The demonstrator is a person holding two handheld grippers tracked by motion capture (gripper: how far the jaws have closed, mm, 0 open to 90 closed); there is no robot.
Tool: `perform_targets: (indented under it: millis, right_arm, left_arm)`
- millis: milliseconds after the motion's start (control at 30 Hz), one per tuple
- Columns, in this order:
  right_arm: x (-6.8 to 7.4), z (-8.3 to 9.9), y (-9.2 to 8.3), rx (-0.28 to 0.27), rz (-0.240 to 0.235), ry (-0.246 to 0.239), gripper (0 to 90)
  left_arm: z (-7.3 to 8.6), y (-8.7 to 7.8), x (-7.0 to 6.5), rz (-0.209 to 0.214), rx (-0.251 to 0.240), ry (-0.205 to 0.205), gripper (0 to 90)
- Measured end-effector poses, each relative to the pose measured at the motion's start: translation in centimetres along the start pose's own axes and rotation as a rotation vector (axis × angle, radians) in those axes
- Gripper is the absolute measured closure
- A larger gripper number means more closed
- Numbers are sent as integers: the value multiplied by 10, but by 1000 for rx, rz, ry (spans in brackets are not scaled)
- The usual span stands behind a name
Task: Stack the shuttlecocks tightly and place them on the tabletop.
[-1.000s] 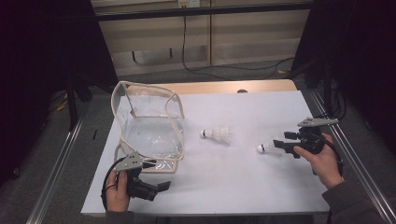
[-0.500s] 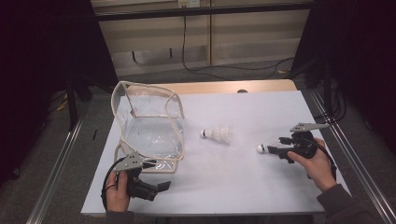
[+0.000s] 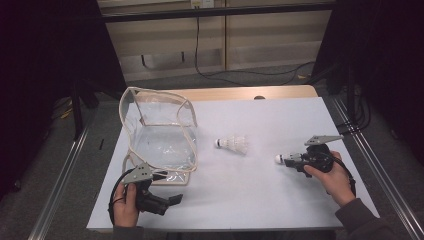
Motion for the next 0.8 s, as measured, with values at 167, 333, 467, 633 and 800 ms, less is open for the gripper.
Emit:
perform_targets:
  millis: [167, 333, 467, 633, 800]
  right_arm:
    - [1, 1, 2, 12, -14, -15, 725]
    - [3, 0, 2, 15, -40, -18, 826]
    - [4, -2, 2, 2, -57, -15, 854]
    - [6, -7, 1, -4, -63, -26, 866]
    - [7, -12, 1, -18, -67, -32, 870]
  left_arm:
    - [0, 0, 0, 1, -5, -2, 29]
    - [0, 0, 0, -1, 0, 1, 28]
    - [0, 0, 0, 3, -6, -1, 30]
    - [0, 0, 0, 3, -6, -1, 29]
    - [0, 0, 0, 1, -3, -1, 28]
Point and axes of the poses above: each handheld gripper's, and its own axes: y roughly forward along the jaws, z roughly out of its underside, x roughly to its left, the point moved 8 cm from there along y, roughly forward along the jaws, and after that the axes turned 8 degrees about -z, right-handed, at the moved point
